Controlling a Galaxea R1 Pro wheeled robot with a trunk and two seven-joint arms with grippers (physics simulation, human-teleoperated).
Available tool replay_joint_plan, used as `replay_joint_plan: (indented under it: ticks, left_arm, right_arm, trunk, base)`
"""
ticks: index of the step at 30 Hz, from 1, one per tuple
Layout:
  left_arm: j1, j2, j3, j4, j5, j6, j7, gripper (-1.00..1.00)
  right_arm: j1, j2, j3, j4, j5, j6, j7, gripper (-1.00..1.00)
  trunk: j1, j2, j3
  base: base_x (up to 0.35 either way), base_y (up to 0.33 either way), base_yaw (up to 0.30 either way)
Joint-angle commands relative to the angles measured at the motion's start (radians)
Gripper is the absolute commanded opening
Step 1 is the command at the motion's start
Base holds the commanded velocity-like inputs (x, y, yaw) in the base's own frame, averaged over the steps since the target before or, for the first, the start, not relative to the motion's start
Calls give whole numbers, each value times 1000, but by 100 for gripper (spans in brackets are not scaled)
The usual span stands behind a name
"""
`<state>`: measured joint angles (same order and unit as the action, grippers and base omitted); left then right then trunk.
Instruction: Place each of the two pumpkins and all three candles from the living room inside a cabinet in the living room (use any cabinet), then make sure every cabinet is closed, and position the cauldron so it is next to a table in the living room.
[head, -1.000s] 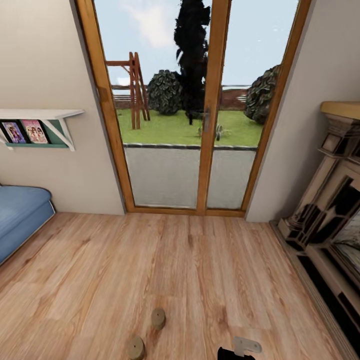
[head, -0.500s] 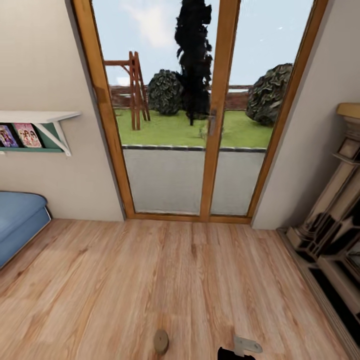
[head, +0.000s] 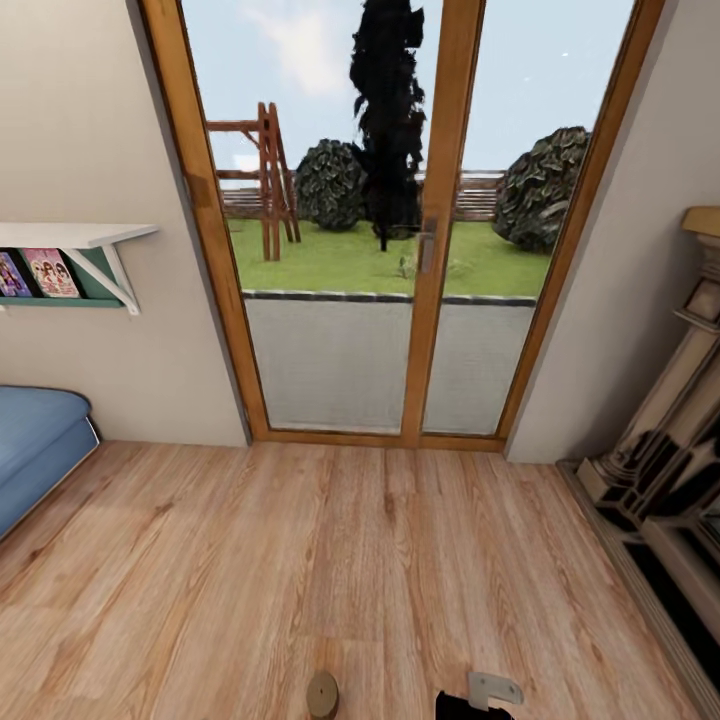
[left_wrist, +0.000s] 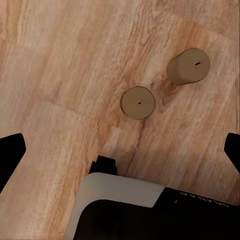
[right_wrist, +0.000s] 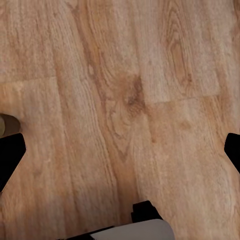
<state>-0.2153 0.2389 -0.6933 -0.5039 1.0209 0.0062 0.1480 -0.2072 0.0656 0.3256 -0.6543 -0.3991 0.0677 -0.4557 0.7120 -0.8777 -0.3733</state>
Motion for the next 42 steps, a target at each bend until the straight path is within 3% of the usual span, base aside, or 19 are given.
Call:
replay_joint_plan:
  ticks: [1, 3, 6, 8, 9, 11, 13, 22, 28, 42]
  left_arm:
    - [-4, 3, -8, -11, 7, 4, 10, 100]
    - [-20, 6, -8, -42, 7, 29, 13, 100]
    - [-66, 7, -7, -73, 7, 124, 18, 100]
    - [-108, 5, -7, -78, 8, 170, 27, 100]
    - [-136, 4, -6, -79, 9, 198, 40, 100]
    - [-169, 3, -6, -79, 9, 232, 66, 100]
    - [-187, 2, -7, -77, 10, 249, 90, 100]
    - [-209, 1, -3, -78, 11, 270, 135, 100]
    - [-234, 1, 1, -76, 16, 287, 220, 100]
    - [-237, 1, 0, -78, 9, 291, 236, 100]
  right_arm:
    - [0, -1, 5, -8, -4, 5, -6, 100]
    - [2, -2, 4, -56, -4, 8, 12, 100]
    - [5, -6, 0, -243, -12, 85, 35, 100]
    - [6, -7, -5, -389, -14, 216, 40, 100]
    - [6, -5, -9, -483, -14, 316, 40, 100]
    - [6, -3, -13, -589, -14, 439, 38, 100]
    - [5, -2, -20, -648, -14, 509, 31, 100]
    - [-2, -7, -37, -684, -14, 586, 24, 100]
    - [-7, -10, -40, -636, -8, 637, 23, 100]
    - [-9, -12, -38, -616, -2, 695, 23, 100]
  trunk:
    - [0, -1, -1]
    - [0, -1, -1]
    - [0, -1, -1]
    - [0, -1, -1]
    - [0, -1, -1]
    - [4, -8, -4]
    - [12, -22, -11]
    - [46, -85, -39]
    - [69, -127, -58]
    - [123, -225, -102]
  base:
    - [3, 0, 0]
    - [1, 0, 0]
    - [0, 0, 0]
    - [0, 0, 0]
    - [0, 0, 0]
    - [0, 0, 0]
    - [0, 0, 0]
    - [0, 0, 0]
    - [0, 0, 0]
    - [0, 0, 0]
